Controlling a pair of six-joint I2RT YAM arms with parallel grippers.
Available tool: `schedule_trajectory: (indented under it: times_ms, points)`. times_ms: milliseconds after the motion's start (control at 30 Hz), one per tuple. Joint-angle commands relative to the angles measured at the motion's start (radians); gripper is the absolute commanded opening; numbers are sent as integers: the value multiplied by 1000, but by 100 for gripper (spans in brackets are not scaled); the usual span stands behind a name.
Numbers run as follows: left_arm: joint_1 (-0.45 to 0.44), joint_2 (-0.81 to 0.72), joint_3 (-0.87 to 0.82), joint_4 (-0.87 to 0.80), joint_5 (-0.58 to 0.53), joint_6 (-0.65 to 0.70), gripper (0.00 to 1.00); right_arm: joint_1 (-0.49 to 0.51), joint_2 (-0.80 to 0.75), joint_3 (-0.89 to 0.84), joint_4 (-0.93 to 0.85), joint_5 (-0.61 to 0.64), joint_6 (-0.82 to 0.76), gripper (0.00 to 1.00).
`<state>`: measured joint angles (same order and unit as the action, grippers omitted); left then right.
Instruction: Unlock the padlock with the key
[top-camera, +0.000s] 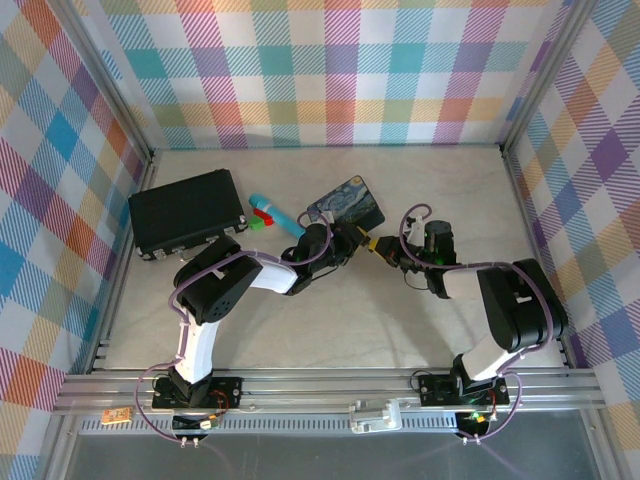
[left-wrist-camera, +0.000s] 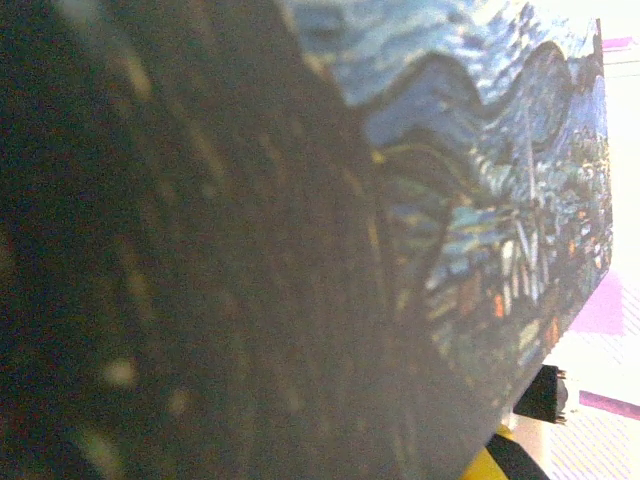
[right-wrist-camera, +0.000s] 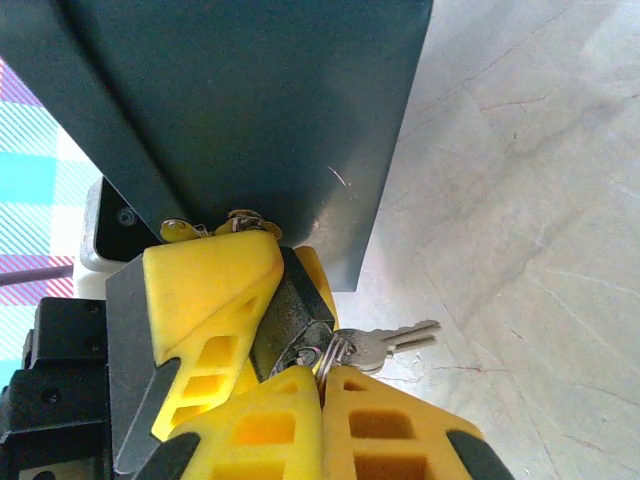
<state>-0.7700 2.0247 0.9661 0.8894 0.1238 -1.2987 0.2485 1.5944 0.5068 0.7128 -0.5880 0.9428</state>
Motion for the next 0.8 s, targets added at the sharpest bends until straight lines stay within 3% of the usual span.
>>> schedule_trajectory:
  times_ms: [0, 133, 367, 567, 767]
  points:
    - [-34, -7, 22, 48, 46, -29, 0, 6, 29, 17, 109, -21, 59, 0]
    - [-49, 21, 38, 60, 77, -42, 0, 6, 49, 11, 217, -46, 156, 0]
    - [-62, 34, 32, 75, 93, -56, 0, 7, 66, 37, 178, -52, 146, 0]
    - [-43, 70, 57, 104, 100, -61, 0, 6, 82, -4, 237, -46, 192, 15]
    - [-26, 69, 56, 110, 99, -58, 0, 6, 51, -28, 237, -32, 183, 19]
